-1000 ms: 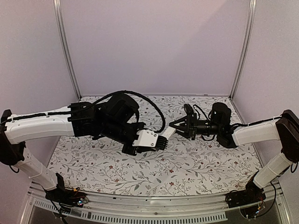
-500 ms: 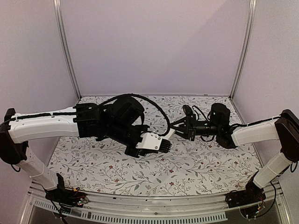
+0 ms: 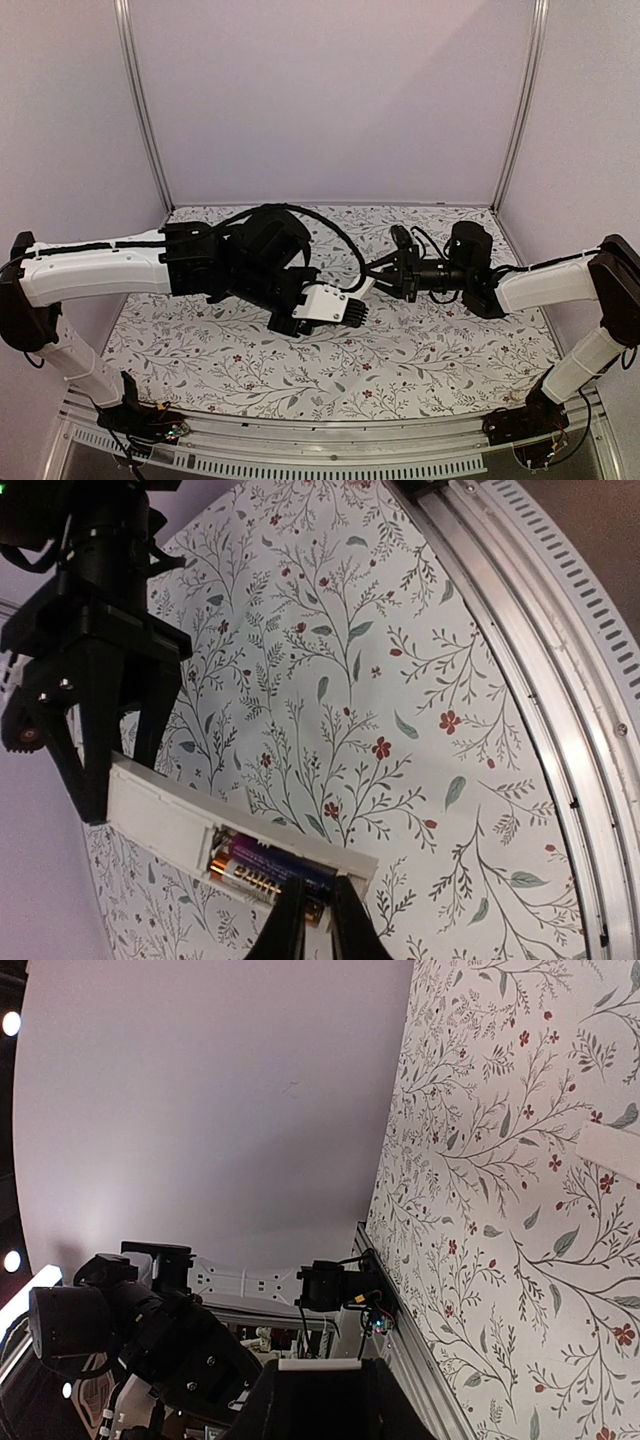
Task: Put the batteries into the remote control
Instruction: Load the battery into the battery compartment.
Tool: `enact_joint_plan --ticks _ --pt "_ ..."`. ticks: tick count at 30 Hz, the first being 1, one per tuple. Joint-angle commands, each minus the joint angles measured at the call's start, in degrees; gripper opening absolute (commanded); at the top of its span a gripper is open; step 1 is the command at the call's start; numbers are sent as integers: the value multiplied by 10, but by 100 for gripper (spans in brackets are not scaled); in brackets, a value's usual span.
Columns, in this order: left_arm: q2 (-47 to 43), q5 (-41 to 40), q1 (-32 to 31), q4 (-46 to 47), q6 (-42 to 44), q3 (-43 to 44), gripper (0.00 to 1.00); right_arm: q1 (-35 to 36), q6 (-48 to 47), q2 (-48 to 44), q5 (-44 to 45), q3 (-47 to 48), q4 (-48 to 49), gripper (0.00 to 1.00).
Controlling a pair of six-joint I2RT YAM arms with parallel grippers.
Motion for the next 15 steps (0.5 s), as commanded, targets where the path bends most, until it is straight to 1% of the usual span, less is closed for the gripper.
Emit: enact_joint_plan --ticks 1,15 --pt "11 -8 -3 9 2 1 10 7 4 -5 -10 21 11 0" --pt "23 -13 3 15 -1 -2 7 17 11 -13 -15 26 29 0"
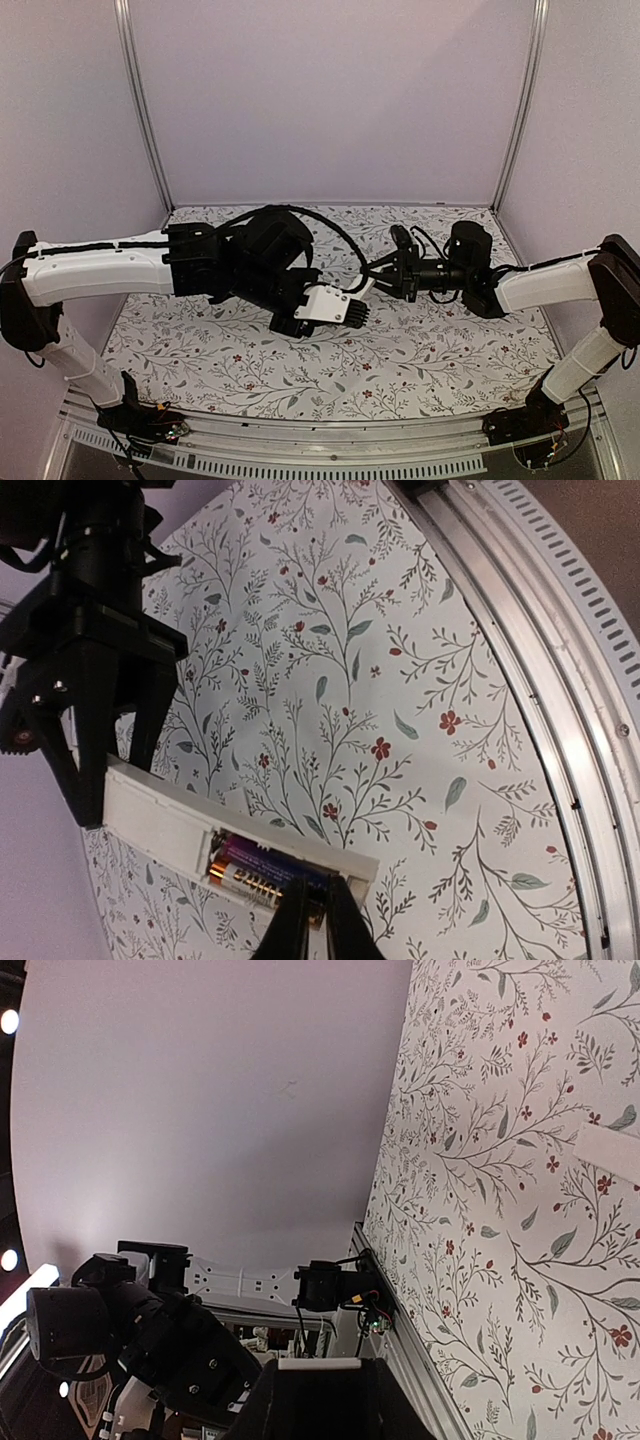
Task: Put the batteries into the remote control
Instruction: Load the battery into the battery compartment.
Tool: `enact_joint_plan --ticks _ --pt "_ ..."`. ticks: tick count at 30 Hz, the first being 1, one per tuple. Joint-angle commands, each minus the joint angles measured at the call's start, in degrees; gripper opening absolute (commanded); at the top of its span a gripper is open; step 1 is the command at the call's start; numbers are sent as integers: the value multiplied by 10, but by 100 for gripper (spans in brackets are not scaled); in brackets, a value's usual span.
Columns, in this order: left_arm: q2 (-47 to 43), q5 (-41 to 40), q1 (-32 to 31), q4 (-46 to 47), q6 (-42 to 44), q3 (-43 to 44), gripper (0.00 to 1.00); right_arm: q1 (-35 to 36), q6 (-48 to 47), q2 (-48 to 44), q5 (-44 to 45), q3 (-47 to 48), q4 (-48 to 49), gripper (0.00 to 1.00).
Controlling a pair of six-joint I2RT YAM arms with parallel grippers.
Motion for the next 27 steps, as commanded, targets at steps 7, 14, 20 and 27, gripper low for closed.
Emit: enact_joint_plan --ticks 7,14,20,27 --pt "20 -15 9 21 -4 -8 6 23 38 -7 -18 25 69 0" --pt "31 -17 11 24 -7 -12 6 24 59 -6 -23 29 94 0" --pt "21 -13 11 16 -16 -14 5 24 50 -12 -22 26 81 0" --pt "-31 8 10 29 -51 10 19 -7 -21 -24 -6 15 -19 0"
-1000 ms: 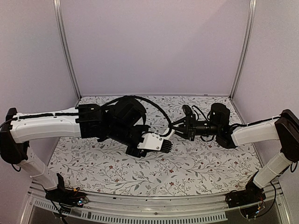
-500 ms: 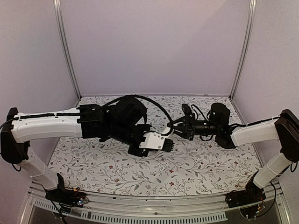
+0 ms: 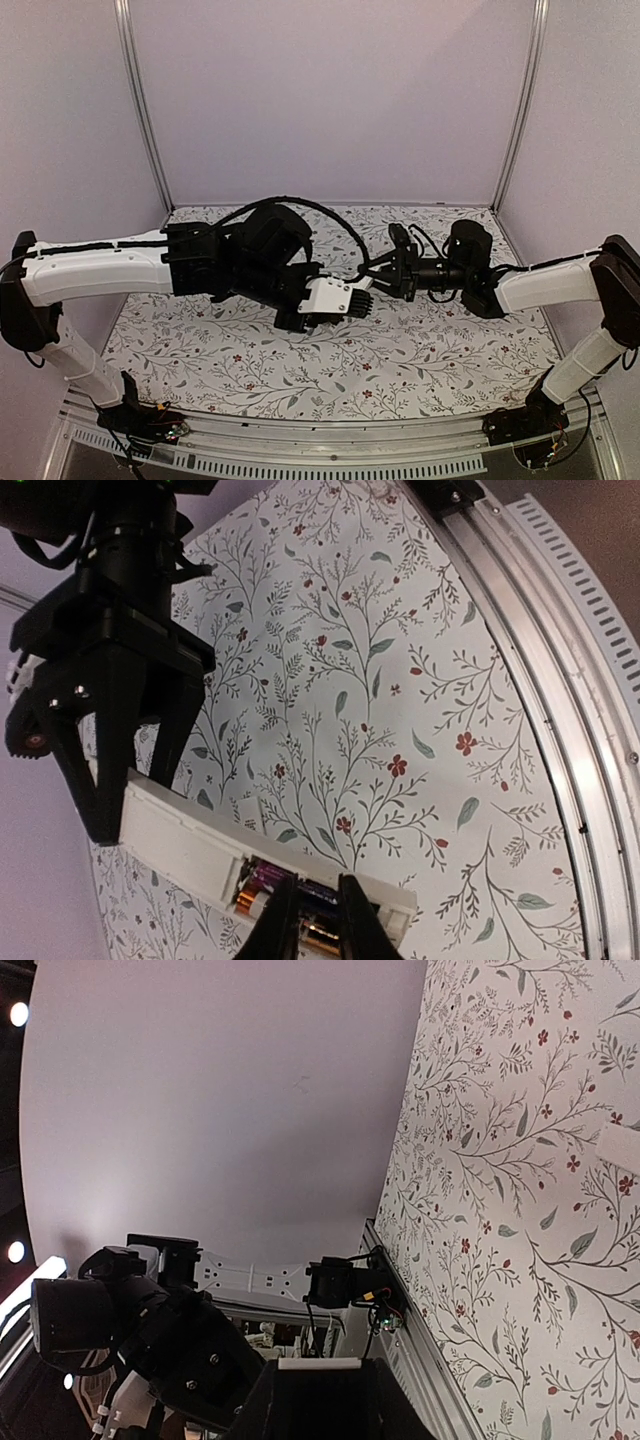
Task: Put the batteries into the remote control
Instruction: Load the battery into the battery compartment, then pass from the right arm to the left
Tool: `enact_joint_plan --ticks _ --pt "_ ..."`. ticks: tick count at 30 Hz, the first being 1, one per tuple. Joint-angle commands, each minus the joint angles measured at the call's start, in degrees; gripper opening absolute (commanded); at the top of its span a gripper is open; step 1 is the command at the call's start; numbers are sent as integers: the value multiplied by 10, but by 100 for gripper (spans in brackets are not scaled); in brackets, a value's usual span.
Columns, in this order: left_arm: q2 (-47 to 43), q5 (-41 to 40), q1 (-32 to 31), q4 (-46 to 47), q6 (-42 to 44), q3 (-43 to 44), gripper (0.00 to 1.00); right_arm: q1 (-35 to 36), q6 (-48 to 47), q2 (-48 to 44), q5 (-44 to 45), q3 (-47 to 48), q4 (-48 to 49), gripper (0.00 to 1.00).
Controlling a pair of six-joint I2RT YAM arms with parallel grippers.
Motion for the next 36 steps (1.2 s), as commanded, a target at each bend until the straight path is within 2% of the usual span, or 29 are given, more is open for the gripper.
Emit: enact_joint_plan --ticks 1,8,9,11,14,20,25,29,33,36 --pt "-42 9 6 8 -37 8 25 -22 -44 -29 -7 9 -48 0" --pt "-98 -47 31 101 -150 -32 59 -51 -108 -52 -3 8 -115 0" --pt "-99 -58 39 105 -174 -34 66 -56 -111 -54 -3 7 -124 0" --pt "-99 -61 63 109 -237 -32 87 -69 -126 -66 -2 3 -144 0" --pt "-82 -47 112 80 -308 -16 98 -93 -148 -86 -1 -1 -180 0" --pt "-8 32 184 21 -321 16 100 -141 -201 -142 14 -12 -271 0" --pt "69 76 205 20 -313 40 100 -169 -221 -176 30 -30 -318 0" --pt "108 115 197 51 -348 52 100 -169 -233 -179 49 -45 -330 0" --pt "120 84 146 109 -404 51 99 -169 -230 -176 64 -56 -326 0" --pt "137 61 111 127 -458 73 96 -166 -229 -176 71 -54 -322 0"
